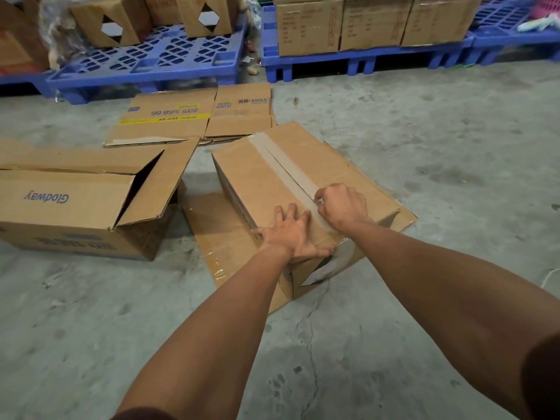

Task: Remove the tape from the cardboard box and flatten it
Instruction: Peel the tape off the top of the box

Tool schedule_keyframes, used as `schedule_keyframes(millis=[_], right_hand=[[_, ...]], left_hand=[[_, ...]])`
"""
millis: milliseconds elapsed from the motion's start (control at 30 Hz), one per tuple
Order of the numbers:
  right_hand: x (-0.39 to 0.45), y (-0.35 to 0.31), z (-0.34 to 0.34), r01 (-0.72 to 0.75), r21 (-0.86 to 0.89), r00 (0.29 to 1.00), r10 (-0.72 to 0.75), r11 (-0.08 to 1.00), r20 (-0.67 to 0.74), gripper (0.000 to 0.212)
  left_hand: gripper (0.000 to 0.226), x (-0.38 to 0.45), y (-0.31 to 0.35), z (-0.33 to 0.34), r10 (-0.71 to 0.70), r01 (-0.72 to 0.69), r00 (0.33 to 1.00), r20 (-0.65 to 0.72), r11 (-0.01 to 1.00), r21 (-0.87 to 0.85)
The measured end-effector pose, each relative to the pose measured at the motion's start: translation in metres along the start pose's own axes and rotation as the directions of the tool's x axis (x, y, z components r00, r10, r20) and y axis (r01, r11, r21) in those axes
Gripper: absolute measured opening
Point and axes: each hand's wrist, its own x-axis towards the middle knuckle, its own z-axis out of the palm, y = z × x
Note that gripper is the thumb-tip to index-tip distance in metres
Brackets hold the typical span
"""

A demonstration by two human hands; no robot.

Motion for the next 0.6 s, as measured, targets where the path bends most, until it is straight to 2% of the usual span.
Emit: schedule_keyframes(millis=[133, 300, 600], right_hand=[[0.010, -0.006, 0.003, 0.009, 0.009, 1.000, -0.009, 1.000, -0.006, 0.020], [0.015, -0.017, 0.005, 0.026, -0.089, 0.999, -0.022, 0.996, 0.047, 0.023], [-0.002, -0.010, -0.020, 0.004, -0.193, 0.995, 0.016, 0.981, 0.098, 0.029]], left_hand=[[0.116, 0.002, 0.000, -0.002, -0.003, 0.003, 1.000, 0.013, 1.000, 0.010], [0.118, 0.002, 0.000, -0.001, -0.008, 0.008, 1.000, 0.025, 1.000, 0.014], [0.117, 0.004, -0.003, 0.005, 0.019, -0.017, 0.999, -0.050, 0.999, 0.046]])
